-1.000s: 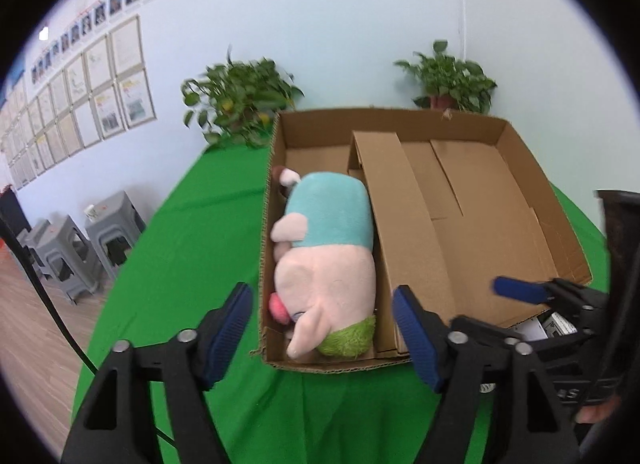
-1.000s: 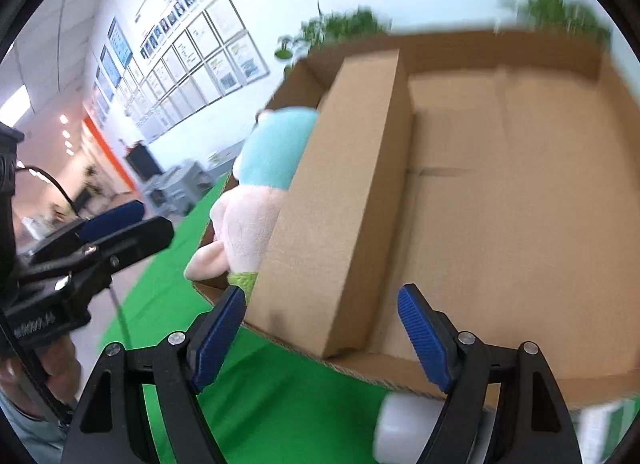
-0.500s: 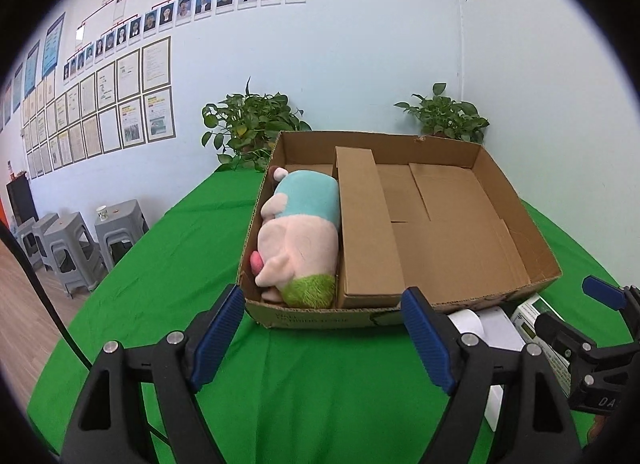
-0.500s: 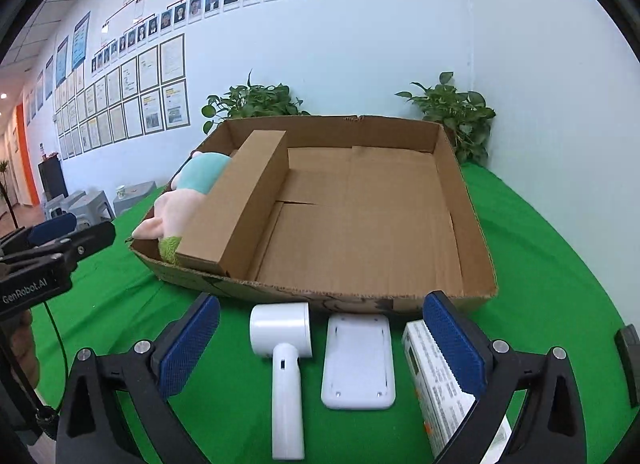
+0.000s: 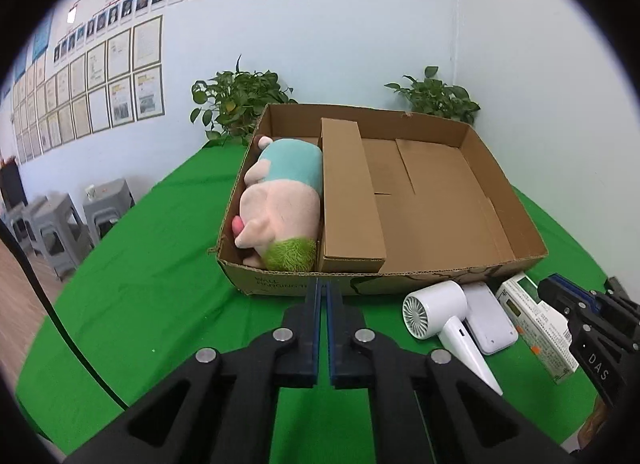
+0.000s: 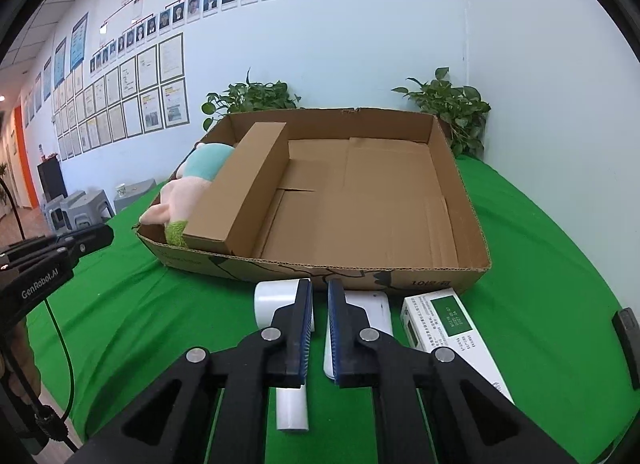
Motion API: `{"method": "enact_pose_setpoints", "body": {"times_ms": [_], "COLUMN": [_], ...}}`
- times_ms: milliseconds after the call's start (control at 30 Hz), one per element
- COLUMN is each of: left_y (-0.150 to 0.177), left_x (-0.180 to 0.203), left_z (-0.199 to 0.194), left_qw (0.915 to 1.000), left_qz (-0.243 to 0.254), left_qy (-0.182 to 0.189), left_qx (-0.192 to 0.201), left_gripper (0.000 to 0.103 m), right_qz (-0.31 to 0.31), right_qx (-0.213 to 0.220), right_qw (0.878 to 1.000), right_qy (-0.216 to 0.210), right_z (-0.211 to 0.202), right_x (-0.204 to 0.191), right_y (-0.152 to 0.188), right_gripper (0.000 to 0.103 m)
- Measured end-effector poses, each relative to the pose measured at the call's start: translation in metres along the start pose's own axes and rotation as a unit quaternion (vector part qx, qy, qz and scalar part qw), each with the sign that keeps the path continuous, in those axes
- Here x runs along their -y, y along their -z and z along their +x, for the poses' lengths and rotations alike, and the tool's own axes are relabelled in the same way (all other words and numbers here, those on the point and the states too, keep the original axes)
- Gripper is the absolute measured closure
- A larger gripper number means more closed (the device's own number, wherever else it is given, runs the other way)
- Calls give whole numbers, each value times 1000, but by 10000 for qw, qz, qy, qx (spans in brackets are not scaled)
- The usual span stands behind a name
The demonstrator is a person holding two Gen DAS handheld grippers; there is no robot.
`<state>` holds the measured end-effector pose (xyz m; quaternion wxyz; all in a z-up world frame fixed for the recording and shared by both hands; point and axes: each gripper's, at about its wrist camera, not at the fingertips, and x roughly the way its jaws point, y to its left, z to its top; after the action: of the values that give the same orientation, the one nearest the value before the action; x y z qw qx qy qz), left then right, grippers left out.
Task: Organize objects
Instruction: 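Withdraw the left gripper from the tray and move toward the white hair dryer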
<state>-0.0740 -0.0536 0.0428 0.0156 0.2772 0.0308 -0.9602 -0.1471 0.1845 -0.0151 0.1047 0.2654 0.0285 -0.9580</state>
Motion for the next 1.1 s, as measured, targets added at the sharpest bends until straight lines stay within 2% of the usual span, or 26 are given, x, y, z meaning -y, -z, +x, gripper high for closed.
{"method": "enact_pose_setpoints", "body": {"times_ms": [67,100,133,167,200,233,367,567,700,1100], "left_y": [2,2,2,2,4,5,6,8,9,17], "left_x": [1,1,1,-1,-3,-5,-5,3,8,17], "left_z": [-2,-2,-3,-4,-8,-12,-16,-17,-14,-2], "left_qw": [9999,9997,9995,9993,9987,9976,9964,9963,9971,9990], "left_qz": [4,-21,-105,-196,-314,-420,-453,-353,-247,-189], "left_qy": [-125,-214,-258,-229,-177,-114,-79,-11,-46,179], "left_qx": [119,133,142,201,357,533,710,785,717,360], "left_gripper": [96,68,20,7,3,3,3,3,3,3], "right_qz": [5,15,87,177,271,293,142,136,95,41], "right_qx": [-56,-59,9,106,134,89,36,48,18,-185], "right_qw": [10000,10000,10000,9997,9994,9994,9999,9999,9999,9994], "right_qy": [63,47,-35,-114,-170,-145,-19,-3,-41,-291], "right_z": [0,-1,-4,-7,-10,-10,-10,-15,-16,-14], "right_x": [1,2,5,7,9,11,10,10,9,4], "right_y": [2,3,4,6,7,8,12,16,19,33], "right_gripper": [79,42,2,2,1,1,1,1,1,1]}}
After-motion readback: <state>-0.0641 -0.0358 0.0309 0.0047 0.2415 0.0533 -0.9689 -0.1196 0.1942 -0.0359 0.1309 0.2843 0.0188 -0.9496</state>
